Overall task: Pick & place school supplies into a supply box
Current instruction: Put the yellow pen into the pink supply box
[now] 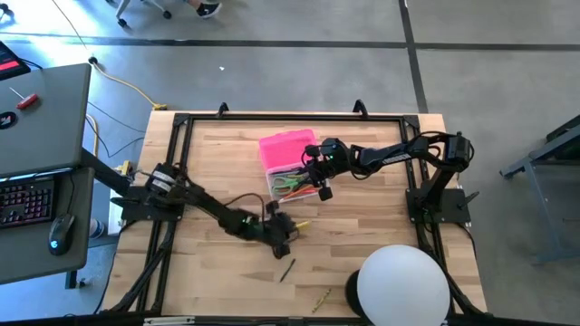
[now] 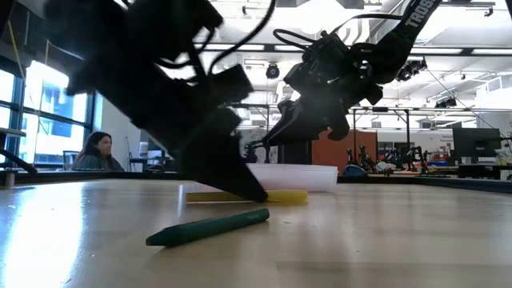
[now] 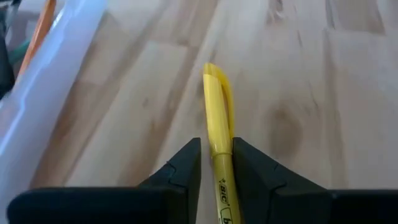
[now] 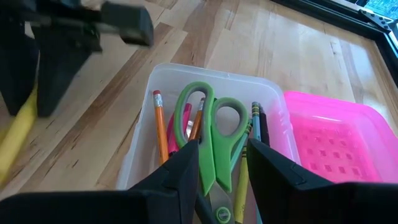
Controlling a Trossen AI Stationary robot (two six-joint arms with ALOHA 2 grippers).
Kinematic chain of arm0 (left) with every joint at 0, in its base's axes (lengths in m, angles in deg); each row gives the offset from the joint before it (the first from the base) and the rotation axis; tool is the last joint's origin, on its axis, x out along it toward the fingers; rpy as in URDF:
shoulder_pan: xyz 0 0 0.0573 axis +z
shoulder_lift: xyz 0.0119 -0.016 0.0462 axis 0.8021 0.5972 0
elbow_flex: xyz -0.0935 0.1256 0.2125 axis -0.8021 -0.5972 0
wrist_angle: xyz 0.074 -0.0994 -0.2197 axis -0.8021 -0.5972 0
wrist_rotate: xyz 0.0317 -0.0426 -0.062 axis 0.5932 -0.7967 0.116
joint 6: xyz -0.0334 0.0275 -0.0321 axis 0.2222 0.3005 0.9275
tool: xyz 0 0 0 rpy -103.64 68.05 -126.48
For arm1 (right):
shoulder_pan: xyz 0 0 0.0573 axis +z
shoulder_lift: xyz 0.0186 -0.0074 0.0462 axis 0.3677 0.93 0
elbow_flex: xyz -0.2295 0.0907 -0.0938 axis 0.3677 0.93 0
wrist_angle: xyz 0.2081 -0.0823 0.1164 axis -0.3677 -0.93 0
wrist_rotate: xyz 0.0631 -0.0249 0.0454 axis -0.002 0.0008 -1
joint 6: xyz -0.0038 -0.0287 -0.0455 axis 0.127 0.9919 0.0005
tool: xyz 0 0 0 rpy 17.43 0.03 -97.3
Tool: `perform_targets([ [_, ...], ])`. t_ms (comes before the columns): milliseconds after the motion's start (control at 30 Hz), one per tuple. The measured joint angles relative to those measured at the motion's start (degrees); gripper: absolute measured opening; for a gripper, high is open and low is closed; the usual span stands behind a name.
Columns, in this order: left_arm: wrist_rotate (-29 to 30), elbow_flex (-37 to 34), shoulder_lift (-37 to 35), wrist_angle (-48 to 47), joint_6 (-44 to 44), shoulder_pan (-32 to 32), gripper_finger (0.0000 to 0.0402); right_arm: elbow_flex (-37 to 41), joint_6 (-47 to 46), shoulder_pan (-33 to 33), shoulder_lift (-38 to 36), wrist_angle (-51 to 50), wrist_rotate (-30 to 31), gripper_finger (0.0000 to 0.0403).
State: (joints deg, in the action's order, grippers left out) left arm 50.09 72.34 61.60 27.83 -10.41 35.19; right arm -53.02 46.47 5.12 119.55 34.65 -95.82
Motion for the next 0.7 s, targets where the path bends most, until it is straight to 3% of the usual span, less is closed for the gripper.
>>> perform_targets([
  [200,-3.3,-0.8,2.4,7.3,-2.1,3.6,0.0117,0.0,0.0,0.0,0.0,0.0,0.0,0.0114],
  [467,-2.1,-6.4,8.3,26.7,1.9,3.3,0.0117,0.0,0.1,0.0,0.0,-0.1,0.0,0.0114],
  [700,-1.4,-6.9,8.4,24.6,2.9,1.4,0.0117,0.0,0.7,0.0,0.0,-0.4,0.0,0.0114],
])
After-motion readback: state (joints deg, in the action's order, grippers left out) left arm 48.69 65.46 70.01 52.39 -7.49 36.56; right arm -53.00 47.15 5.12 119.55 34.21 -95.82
